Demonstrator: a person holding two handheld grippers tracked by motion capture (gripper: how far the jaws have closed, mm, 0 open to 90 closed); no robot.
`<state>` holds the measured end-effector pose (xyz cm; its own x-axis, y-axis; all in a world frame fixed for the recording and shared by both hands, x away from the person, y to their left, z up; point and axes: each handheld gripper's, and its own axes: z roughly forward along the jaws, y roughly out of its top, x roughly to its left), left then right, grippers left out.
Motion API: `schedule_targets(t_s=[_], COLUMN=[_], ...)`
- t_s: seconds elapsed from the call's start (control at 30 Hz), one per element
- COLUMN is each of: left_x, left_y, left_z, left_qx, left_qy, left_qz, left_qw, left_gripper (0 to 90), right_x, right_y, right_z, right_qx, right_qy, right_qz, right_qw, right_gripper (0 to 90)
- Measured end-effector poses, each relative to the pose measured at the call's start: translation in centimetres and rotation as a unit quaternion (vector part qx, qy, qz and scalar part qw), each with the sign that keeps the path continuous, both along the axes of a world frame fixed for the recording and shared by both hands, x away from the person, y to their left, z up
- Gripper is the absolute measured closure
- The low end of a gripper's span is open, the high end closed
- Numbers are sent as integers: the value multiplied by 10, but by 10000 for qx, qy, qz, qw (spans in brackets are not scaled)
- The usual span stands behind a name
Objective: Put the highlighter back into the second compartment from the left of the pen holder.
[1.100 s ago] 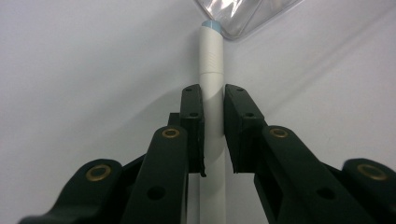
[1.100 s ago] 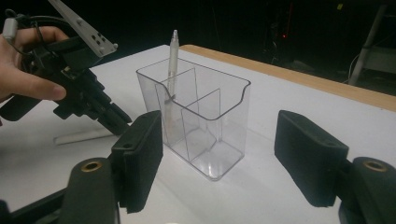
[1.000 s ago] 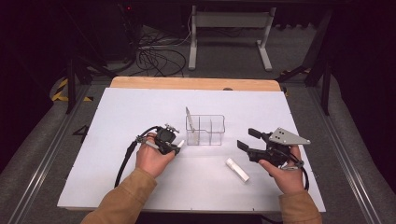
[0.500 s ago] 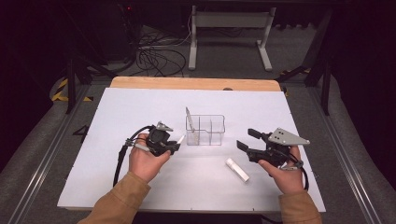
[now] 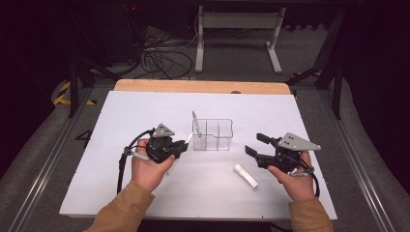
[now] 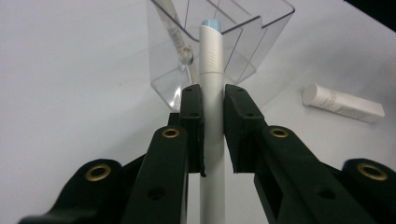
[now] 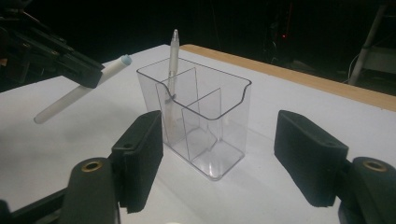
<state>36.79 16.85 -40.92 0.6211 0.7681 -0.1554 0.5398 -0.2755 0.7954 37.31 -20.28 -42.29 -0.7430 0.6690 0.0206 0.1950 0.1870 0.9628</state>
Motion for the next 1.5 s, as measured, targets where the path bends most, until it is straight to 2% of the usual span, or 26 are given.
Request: schedule_targets(t_s=[0.17,0.3,0.57,0.7,0.9,1.1,1.3,1.5], left_x=[-1,-4,-3,-2,6,15,27,36], left_y=[1,0,-5,-9,-15,-18,-22,-27], left_z=[4,10,26,35,45,55,62,68], left_qx=[-166,-295,-563,-594,-679,-822,-742,-904], left_qy=[-143,-352,-760,-932,-975,-1106,-1075,-1153], left_qz=[-102,-163,-404,-501,-547,-530,-532,-599], left_qw=[9997,9988,9947,9926,9914,9890,9900,9874], left_gripper=[783,783,783,783,783,782,782,782], right_x=[0,0,0,0,0,0,-1,-1], right_y=[0,0,1,0,1,-1,0,-2], right_z=[0,0,-1,0,0,0,1,1], right_qx=[2,-8,-16,3,5,19,43,53], right_qy=[7,1,-5,3,7,-11,-5,-16], right_qz=[-5,1,17,1,8,3,-6,-11], right_qw=[10000,10000,10000,10000,10000,10000,10000,10000], right_gripper=[332,332,332,332,332,332,332,332])
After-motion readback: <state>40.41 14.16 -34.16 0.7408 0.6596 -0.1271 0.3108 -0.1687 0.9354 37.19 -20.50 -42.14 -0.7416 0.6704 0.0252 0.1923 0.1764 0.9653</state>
